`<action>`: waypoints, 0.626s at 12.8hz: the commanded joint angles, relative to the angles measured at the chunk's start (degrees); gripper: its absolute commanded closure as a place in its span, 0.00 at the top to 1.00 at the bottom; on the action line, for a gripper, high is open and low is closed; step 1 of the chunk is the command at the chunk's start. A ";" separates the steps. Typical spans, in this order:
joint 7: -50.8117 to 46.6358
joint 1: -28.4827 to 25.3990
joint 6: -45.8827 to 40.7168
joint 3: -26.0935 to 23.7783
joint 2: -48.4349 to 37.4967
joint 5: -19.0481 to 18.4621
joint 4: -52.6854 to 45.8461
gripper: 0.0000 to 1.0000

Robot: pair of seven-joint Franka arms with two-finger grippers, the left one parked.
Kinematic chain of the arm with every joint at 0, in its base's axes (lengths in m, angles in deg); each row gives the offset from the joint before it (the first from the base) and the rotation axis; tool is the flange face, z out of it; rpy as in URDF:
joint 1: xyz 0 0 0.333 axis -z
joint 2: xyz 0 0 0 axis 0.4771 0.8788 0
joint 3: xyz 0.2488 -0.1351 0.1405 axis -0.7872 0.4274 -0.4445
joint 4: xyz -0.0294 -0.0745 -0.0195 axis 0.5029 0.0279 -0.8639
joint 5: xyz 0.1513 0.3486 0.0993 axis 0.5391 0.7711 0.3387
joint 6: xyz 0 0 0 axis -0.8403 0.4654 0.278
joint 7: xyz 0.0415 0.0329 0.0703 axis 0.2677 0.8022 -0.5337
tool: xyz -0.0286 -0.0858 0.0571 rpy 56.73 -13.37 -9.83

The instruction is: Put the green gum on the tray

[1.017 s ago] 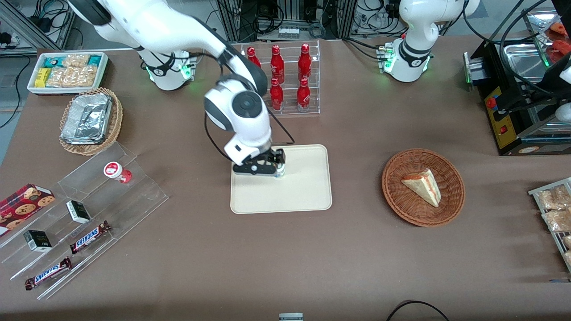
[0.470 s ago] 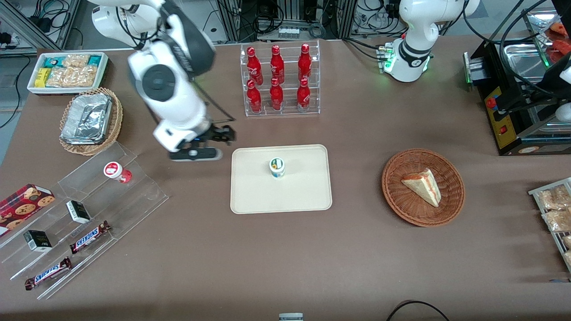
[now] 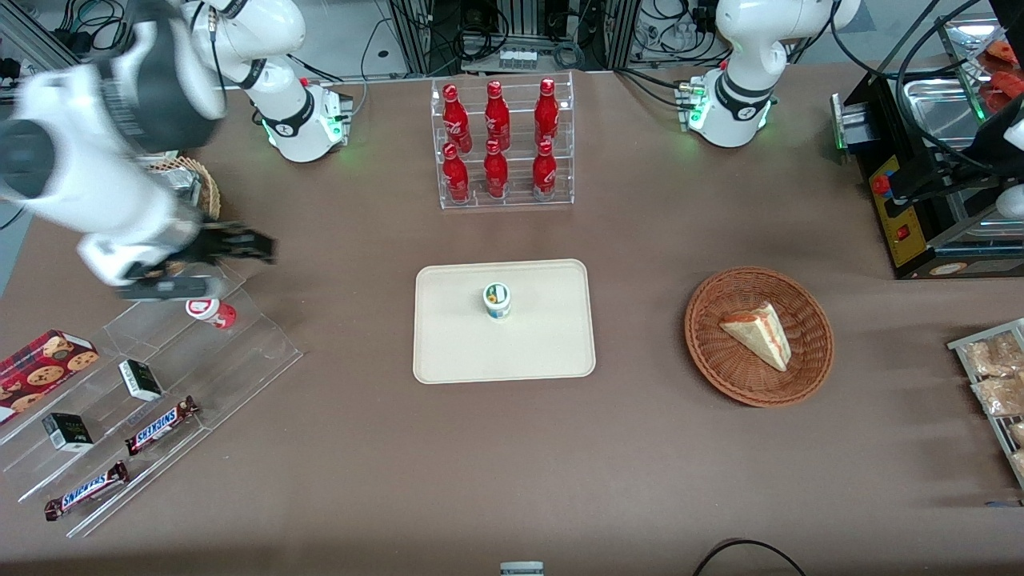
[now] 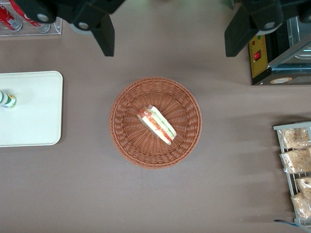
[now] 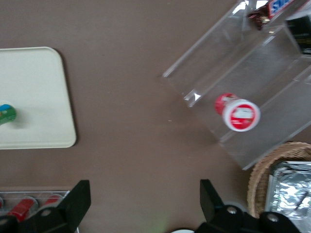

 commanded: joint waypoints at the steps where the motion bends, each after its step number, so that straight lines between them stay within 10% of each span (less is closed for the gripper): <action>1: 1.77 0.66 -4.33 2.37 -0.22 0.73 -4.36 1.00; 8: 4.05 7.70 -4.77 2.64 0.66 0.64 -7.44 1.00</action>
